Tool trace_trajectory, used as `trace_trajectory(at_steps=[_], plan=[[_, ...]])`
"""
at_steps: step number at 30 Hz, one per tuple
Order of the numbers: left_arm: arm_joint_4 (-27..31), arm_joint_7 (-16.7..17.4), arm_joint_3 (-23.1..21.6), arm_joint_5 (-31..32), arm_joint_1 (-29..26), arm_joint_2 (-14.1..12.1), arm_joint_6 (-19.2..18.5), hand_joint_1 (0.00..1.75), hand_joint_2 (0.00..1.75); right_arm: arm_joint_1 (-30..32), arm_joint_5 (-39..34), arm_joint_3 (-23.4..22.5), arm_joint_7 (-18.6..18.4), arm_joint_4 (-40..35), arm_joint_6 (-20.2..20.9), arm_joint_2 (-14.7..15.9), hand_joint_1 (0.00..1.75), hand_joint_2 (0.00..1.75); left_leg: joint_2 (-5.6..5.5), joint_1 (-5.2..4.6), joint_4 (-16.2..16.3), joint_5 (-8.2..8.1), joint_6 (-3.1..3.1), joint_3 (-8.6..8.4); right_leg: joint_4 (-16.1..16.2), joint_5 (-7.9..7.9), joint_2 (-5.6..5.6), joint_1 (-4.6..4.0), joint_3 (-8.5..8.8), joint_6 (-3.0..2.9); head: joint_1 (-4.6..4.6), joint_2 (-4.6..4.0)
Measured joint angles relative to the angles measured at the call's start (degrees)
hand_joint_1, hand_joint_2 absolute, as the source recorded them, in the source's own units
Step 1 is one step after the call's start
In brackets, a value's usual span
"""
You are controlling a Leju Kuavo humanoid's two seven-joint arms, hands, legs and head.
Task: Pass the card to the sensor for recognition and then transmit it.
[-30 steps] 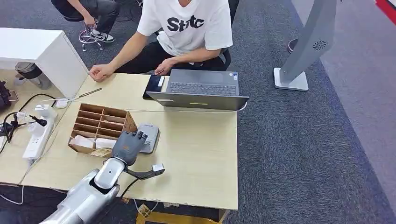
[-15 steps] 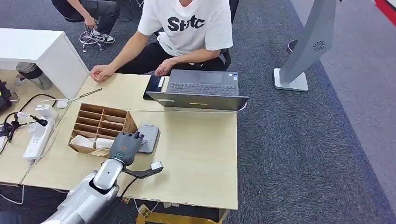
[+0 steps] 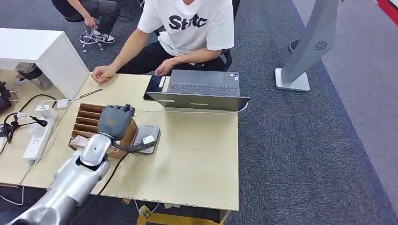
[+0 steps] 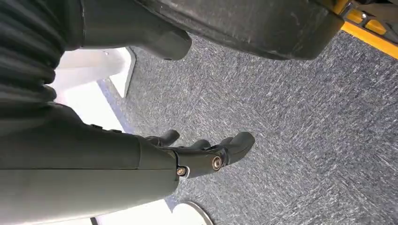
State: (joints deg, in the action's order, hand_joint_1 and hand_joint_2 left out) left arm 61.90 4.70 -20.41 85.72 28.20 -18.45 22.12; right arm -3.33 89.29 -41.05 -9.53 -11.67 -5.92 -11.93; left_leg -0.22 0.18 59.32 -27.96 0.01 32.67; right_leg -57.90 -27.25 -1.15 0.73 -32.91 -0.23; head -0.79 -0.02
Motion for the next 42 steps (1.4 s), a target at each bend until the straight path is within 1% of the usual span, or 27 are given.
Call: trace_trajectory(at_steps=[5,9,17,21,22,23,25,28,32,37,39,41,42], plan=[[3.64,-0.02,0.83,1.44,4.31,-2.38,-1.9,1.75,1.75,0.0,0.0,0.31,-0.04,0.0,0.0,0.0,0.0,1.75,0.0,0.0,0.0,0.0,0.0,0.01,-0.01,0.0,0.0,0.0,-0.01,0.0,0.0,0.0],[6.29,-0.02,1.2,1.92,6.7,-4.8,-3.04,1.75,1.75,0.01,0.0,0.37,-0.04,0.0,0.09,0.0,0.0,1.75,0.02,0.0,0.0,0.0,0.0,0.01,-0.01,0.0,-0.03,0.0,-0.02,0.0,0.0,0.0],[9.61,0.7,3.95,-0.18,9.58,-8.61,-4.22,1.75,1.75,0.01,0.0,0.76,-0.37,-0.02,0.02,0.02,0.0,1.75,0.03,0.01,-0.01,0.0,0.0,0.02,-0.02,0.0,-0.03,0.0,-0.04,0.0,-0.02,0.0],[9.92,0.72,5.12,-1.16,9.92,-9.7,-3.98,1.75,1.75,0.0,-0.04,0.81,-0.44,0.0,-0.04,0.02,0.0,1.75,0.03,0.01,-0.01,0.0,0.0,0.02,-0.02,0.0,-0.03,0.0,-0.03,0.0,0.0,0.0],[10.01,0.83,5.49,-1.4,9.88,-9.83,-3.6,1.55,1.75,0.01,-0.09,0.81,-0.44,0.0,-0.07,0.02,0.0,1.75,0.03,0.01,-0.01,0.0,0.0,0.02,-0.02,0.0,-0.03,0.0,-0.03,0.0,0.0,0.0],[10.03,1.11,5.77,-1.68,9.84,-9.88,-3.22,0.0,1.75,0.01,-0.11,0.81,-0.46,-0.02,-0.09,0.02,0.0,1.75,0.02,0.01,-0.01,0.0,0.0,0.03,-0.02,0.0,-0.03,0.0,-0.03,0.0,0.0,0.0],[10.16,1.31,6.38,-2.14,9.44,-9.84,-1.75,0.0,1.75,0.01,-0.17,0.81,-0.48,0.0,-0.11,0.02,0.0,1.75,0.02,0.01,-0.01,0.0,0.0,0.04,-0.02,0.0,-0.03,0.0,-0.04,0.0,0.0,0.0],[11.1,1.23,7.95,-3.53,8.3,-9.35,1.59,0.0,1.75,0.01,-0.48,0.81,-0.52,-0.02,-0.37,0.02,0.0,1.75,0.03,-0.01,-0.01,-0.01,0.0,0.04,-0.01,-0.01,-0.03,0.0,-0.05,0.0,0.0,0.0],[13.09,0.66,9.81,-4.44,5.7,-8.15,3.0,0.0,1.75,0.0,-0.7,0.81,-0.61,-0.02,-0.35,0.02,0.0,1.75,0.02,-0.01,-0.01,-0.02,0.01,0.06,0.0,-0.01,-0.03,0.0,-0.06,0.0,0.0,-0.02],[14.81,0.35,11.1,-4.55,3.61,-7.5,3.1,0.0,1.75,0.01,-1.03,0.81,-0.87,-0.02,-0.33,0.02,0.0,1.75,0.02,-0.01,-0.01,-0.01,0.01,0.06,0.0,-0.01,-0.02,0.0,-0.06,0.0,0.0,0.0],[16.33,-0.33,11.61,-5.73,2.04,-7.3,3.04,0.0,1.75,0.01,-1.18,0.81,-1.01,-0.02,-0.33,0.02,0.0,1.75,0.03,-0.01,-0.01,-0.01,0.0,0.05,0.0,-0.01,-0.03,0.0,-0.06,0.0,0.0,0.0],[19.24,-2.02,11.74,-9.32,-0.46,-7.1,1.31,0.0,1.75,0.05,-1.73,0.79,-1.11,-0.02,-0.35,0.02,0.0,1.75,0.05,-0.01,-0.01,-0.01,0.0,0.05,0.0,-0.01,-0.05,0.0,-0.06,0.0,0.0,0.0],[21.23,-2.8,11.74,-12.01,-1.93,-6.84,-0.84,0.0,1.75,0.06,-2.1,0.79,-1.18,-0.02,-0.46,0.02,0.0,1.75,0.06,-0.01,-0.01,-0.01,0.01,0.05,0.01,-0.01,-0.05,0.0,-0.07,0.0,0.0,0.0]])
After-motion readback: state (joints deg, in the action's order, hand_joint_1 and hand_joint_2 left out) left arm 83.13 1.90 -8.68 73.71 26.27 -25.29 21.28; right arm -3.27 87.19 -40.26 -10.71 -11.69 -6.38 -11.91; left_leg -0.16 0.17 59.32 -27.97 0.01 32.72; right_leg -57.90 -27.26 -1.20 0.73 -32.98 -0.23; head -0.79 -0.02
